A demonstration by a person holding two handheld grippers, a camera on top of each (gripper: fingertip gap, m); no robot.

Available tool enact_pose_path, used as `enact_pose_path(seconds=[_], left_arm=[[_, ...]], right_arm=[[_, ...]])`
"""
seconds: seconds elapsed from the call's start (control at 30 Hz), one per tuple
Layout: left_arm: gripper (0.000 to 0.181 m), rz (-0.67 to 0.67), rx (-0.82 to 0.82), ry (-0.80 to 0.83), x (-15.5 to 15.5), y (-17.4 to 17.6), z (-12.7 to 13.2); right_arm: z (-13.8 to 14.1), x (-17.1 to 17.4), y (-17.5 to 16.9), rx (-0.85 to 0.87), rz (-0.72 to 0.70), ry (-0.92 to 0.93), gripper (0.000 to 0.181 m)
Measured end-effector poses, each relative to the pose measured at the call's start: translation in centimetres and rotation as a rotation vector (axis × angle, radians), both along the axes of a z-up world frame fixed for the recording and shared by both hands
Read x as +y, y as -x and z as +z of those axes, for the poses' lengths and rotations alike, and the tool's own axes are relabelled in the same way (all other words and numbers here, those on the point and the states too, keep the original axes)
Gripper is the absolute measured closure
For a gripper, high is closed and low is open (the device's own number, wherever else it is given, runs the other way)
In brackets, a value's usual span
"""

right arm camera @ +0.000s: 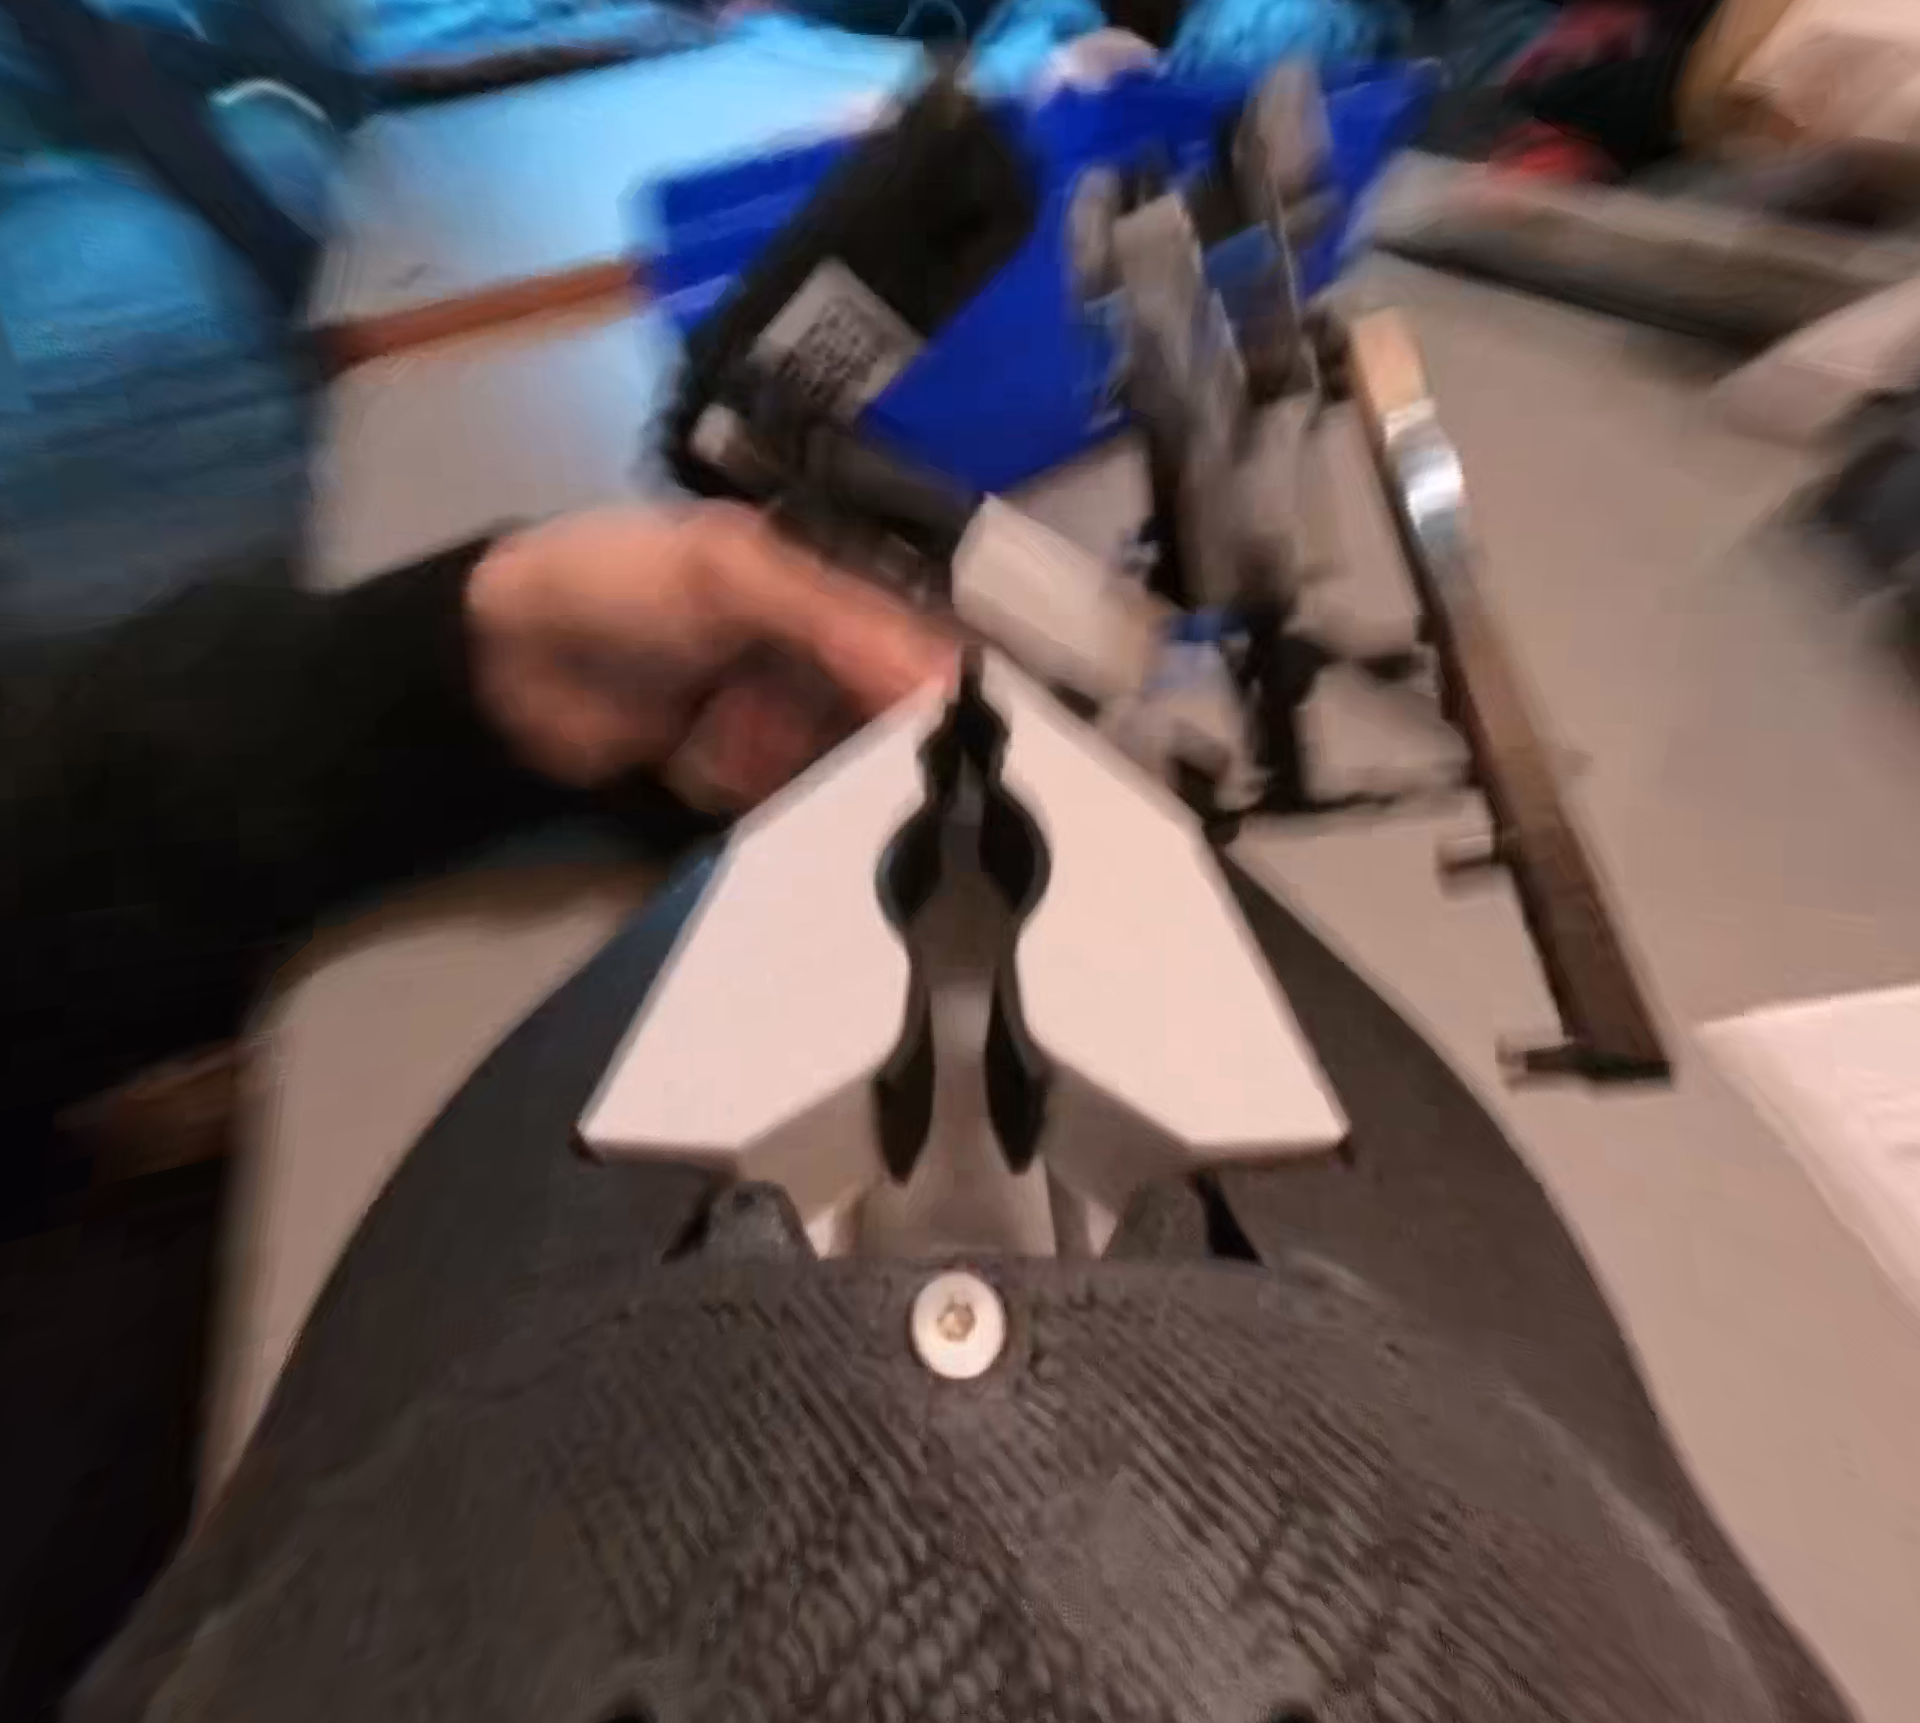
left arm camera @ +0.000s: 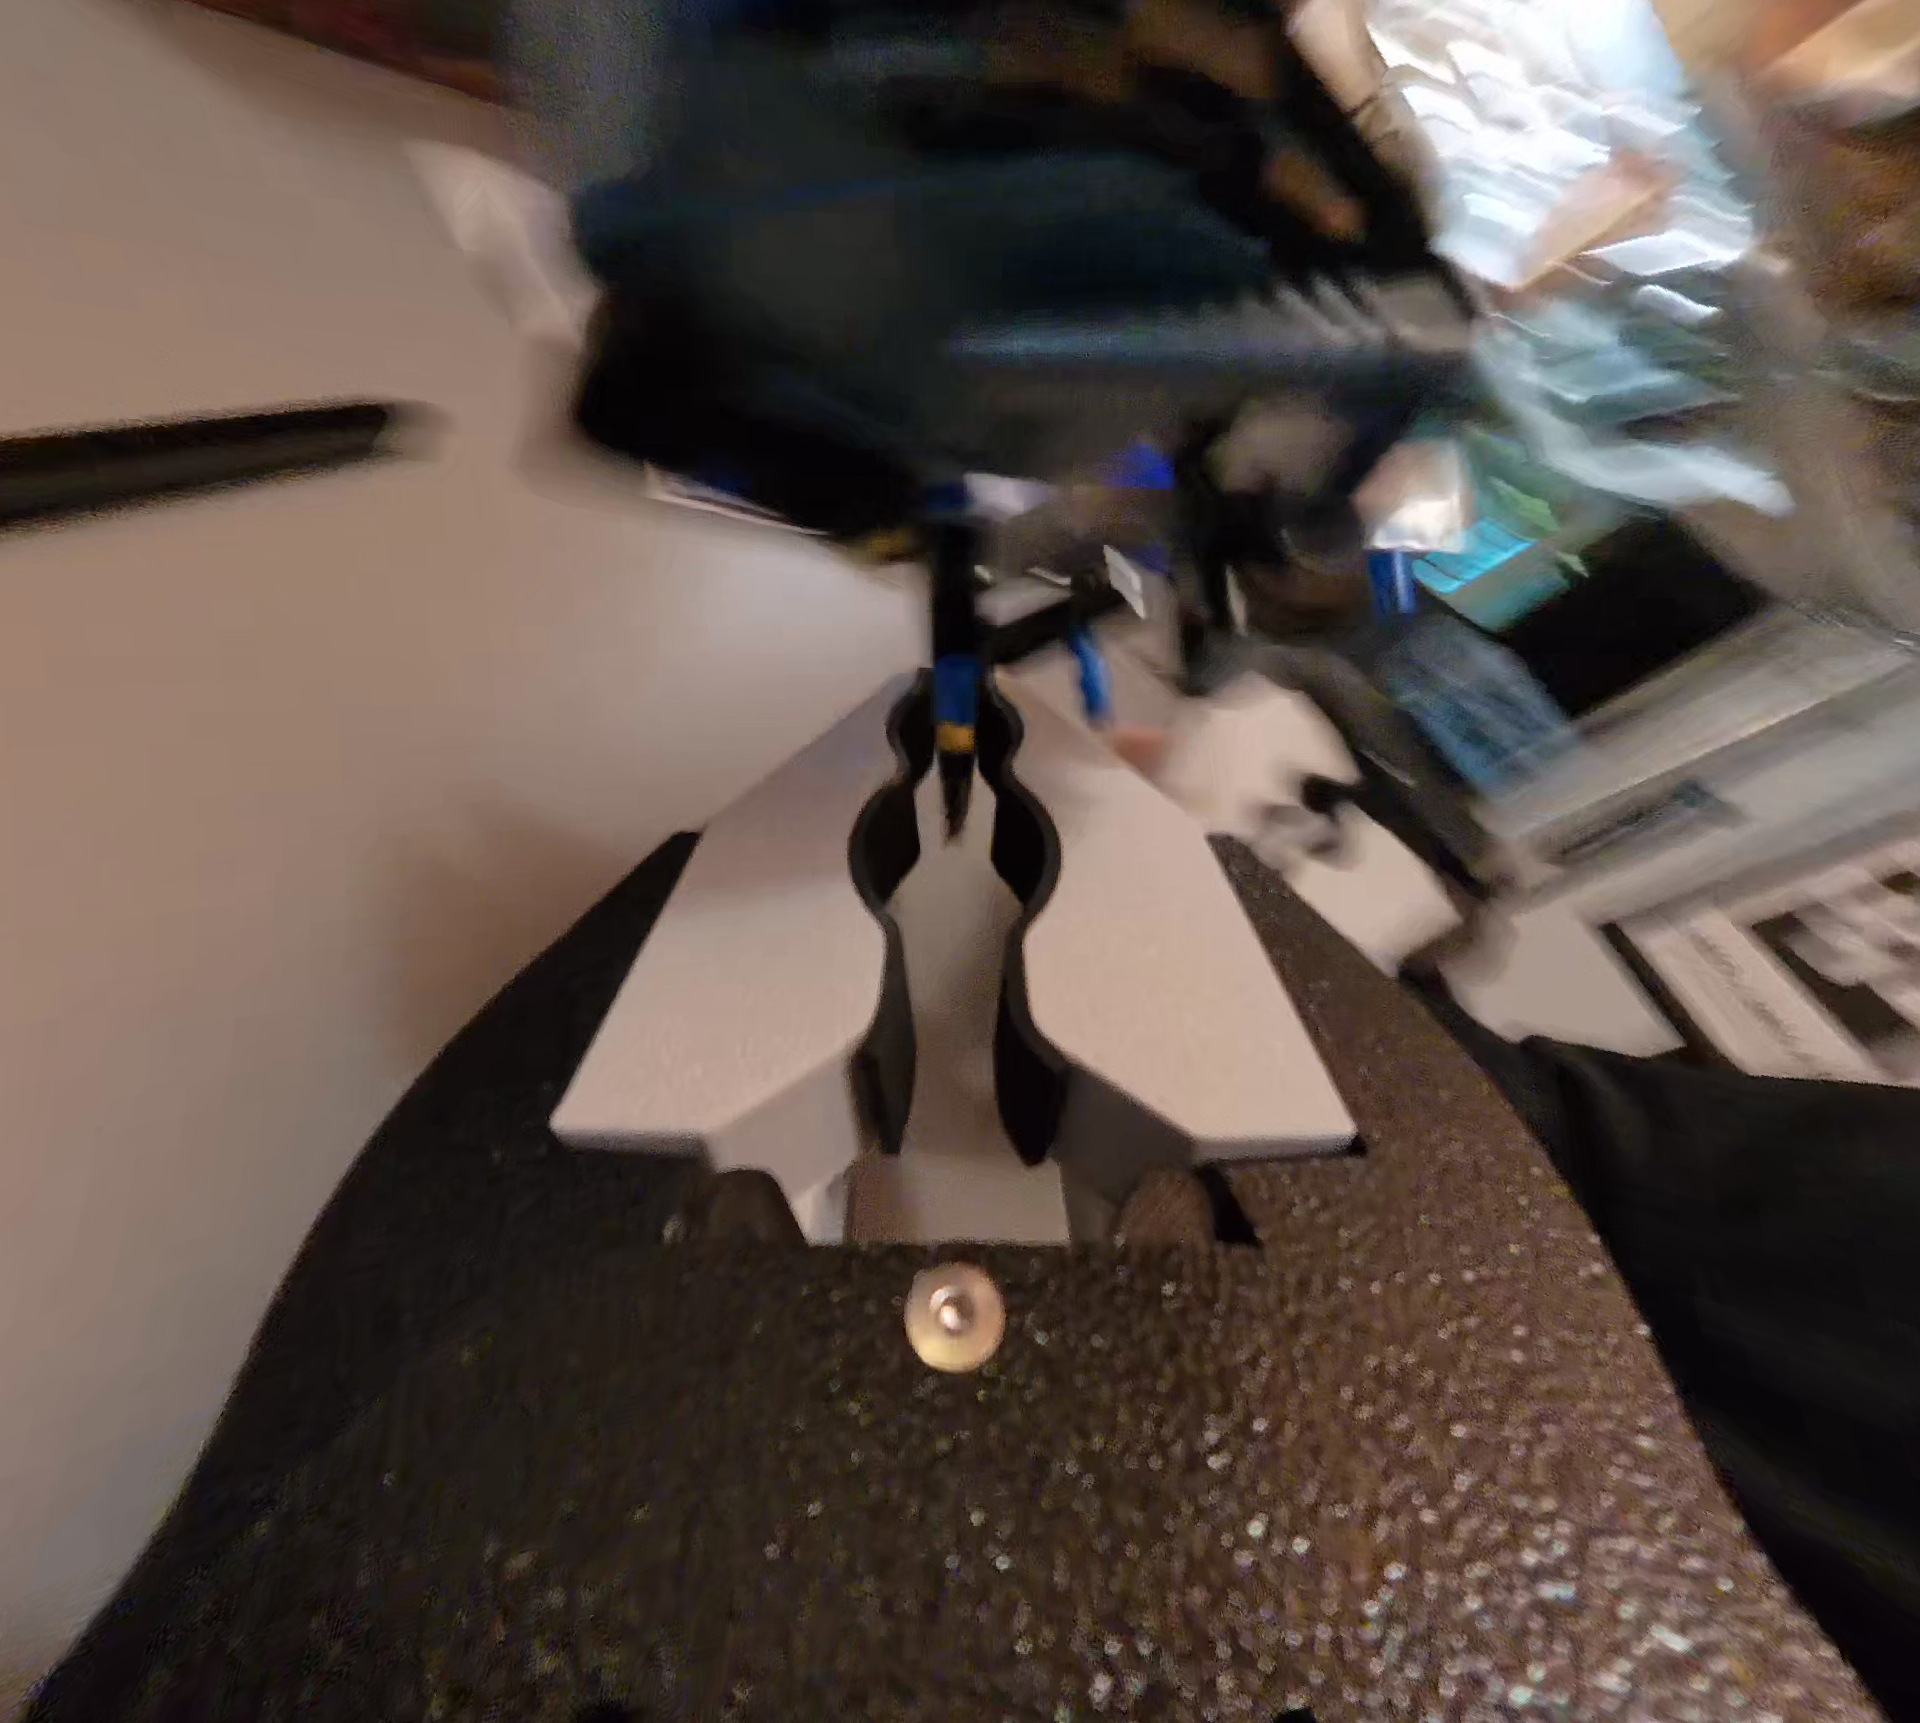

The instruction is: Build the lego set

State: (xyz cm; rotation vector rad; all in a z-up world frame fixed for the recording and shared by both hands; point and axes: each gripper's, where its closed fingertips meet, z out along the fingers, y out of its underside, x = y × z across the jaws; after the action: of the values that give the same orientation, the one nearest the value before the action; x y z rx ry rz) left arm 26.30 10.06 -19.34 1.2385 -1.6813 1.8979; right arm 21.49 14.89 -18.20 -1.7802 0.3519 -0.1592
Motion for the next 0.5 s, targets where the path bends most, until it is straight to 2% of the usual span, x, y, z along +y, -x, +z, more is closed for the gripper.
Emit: enact_pose_path(seconds=[0.03,0.07,0.1,0.17,0.2,0.3,0.4,0.5], left_arm=[[0.175,0.013,-0.008,0.005,0.8,-0.2,0.1],[0.175,-0.01,0.001,-0.001,1.5,0.1,0.0],[0.175,-0.044,-0.006,-0.045,2.1,0.6,-0.3],[0.175,0.007,-0.069,-0.089,3.0,0.4,0.6],[0.175,-0.005,-0.078,-0.101,3.0,0.5,1.0],[0.176,-0.069,-0.092,-0.083,2.5,1.5,1.7],[0.176,-0.059,-0.05,-0.059,3.4,1.1,1.1],[0.176,-0.021,-0.023,-0.102,4.4,0.4,-0.3]], right_arm=[[-0.2,0.5,0.1,-0.259,-0.035,0.117,0.181],[-0.6,-0.6,-1.7,-0.383,-0.186,0.256,0.181],[0.4,-1.9,-3.0,-0.413,-0.285,0.261,0.181],[1.1,-2.2,-1.4,-0.224,-0.13,0.184,0.181],[1.4,-2.9,-1.2,-0.183,-0.129,0.174,0.181],[1.7,-5.0,-0.1,-0.23,-0.091,0.25,0.181],[0.5,-8.0,-1.8,-0.232,-0.158,0.406,0.178],[-0.2,-10.1,-5.9,-0.211,-0.262,0.499,0.17]])
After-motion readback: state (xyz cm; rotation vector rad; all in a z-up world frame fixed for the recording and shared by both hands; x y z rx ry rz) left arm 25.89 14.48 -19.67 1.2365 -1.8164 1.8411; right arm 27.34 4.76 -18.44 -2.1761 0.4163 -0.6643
